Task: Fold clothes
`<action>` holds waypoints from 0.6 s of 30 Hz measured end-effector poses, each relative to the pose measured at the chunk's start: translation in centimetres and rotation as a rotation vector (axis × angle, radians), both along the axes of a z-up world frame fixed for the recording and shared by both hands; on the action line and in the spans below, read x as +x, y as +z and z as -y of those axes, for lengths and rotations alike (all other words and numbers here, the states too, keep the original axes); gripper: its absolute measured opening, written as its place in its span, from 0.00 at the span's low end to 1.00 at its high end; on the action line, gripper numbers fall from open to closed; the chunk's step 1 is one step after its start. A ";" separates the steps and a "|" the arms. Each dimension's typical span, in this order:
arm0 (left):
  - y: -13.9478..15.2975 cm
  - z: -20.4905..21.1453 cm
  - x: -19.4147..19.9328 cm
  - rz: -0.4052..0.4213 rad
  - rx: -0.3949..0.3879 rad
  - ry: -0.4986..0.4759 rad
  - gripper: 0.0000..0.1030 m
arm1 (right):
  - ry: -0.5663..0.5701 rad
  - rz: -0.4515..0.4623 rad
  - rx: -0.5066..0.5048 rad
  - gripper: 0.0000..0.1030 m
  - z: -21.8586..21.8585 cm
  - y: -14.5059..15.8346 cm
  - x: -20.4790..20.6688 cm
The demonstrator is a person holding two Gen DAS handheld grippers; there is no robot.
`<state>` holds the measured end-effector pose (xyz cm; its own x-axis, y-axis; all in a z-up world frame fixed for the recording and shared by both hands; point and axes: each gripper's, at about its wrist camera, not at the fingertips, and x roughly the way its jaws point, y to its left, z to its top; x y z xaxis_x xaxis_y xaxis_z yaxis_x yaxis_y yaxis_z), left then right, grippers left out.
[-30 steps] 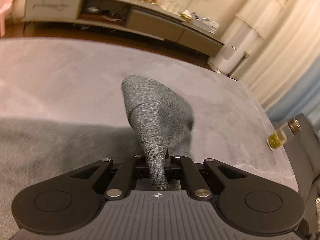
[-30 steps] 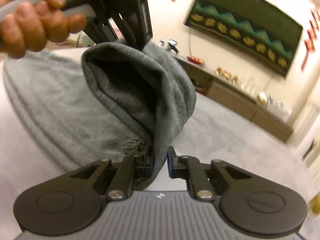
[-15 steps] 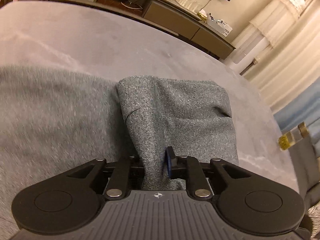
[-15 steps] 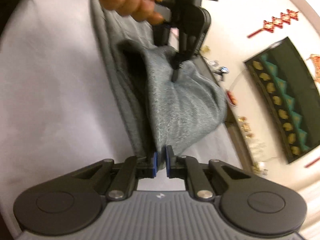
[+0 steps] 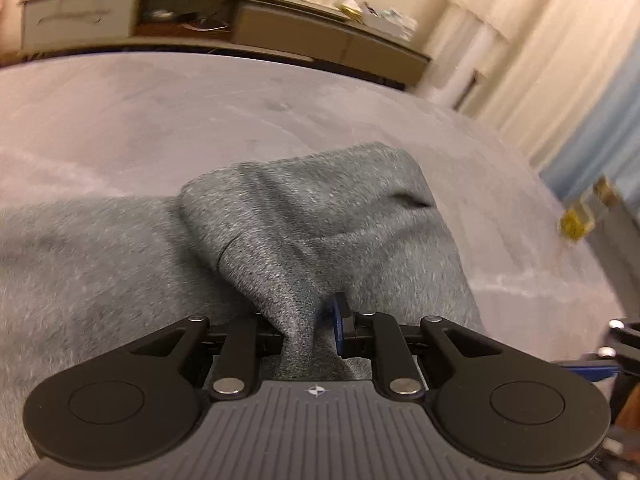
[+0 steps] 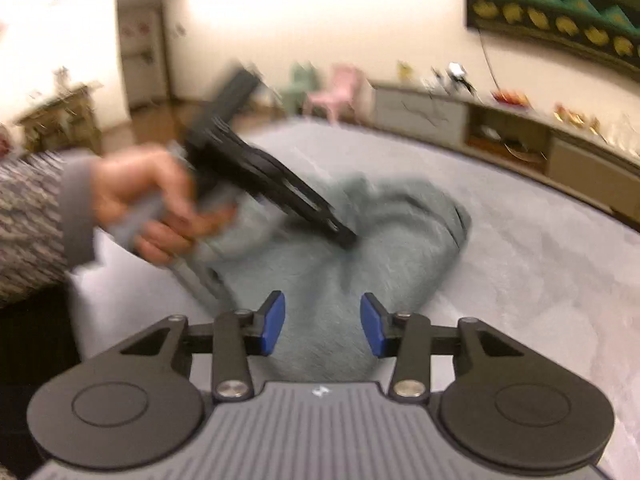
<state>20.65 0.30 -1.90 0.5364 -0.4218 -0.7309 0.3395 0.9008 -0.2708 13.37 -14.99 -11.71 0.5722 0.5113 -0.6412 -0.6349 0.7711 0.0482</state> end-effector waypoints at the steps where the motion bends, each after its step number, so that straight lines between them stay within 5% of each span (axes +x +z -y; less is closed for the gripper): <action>1: 0.4 -0.1 -0.4 0.014 0.034 0.018 0.22 | 0.013 -0.034 -0.020 0.28 -0.4 -0.9 0.2; 5: 2.5 -0.4 -2.2 0.089 0.172 0.094 0.74 | 0.098 -0.137 0.034 0.26 0.1 -2.0 0.4; 7: 3.9 0.2 -4.6 0.179 0.225 0.105 0.74 | 0.052 -0.141 0.121 0.26 2.3 -0.9 1.6; 11: 4.3 5.6 -8.7 0.246 0.201 -0.120 0.74 | -0.217 -0.168 0.316 0.28 8.4 0.4 7.8; 15: 2.8 9.4 -10.8 0.271 0.244 -0.253 0.73 | -0.313 -0.352 0.466 0.41 9.4 -2.5 14.0; 18: 0.8 11.5 -11.4 0.271 0.306 -0.312 0.83 | -0.298 -0.474 0.483 0.45 7.6 -5.2 16.6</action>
<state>9.28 -11.21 -1.05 0.6061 -0.3805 -0.6985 0.6265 0.7694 0.1244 29.95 -22.57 -16.91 0.4485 0.6653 -0.5969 -0.2293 0.7311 0.6426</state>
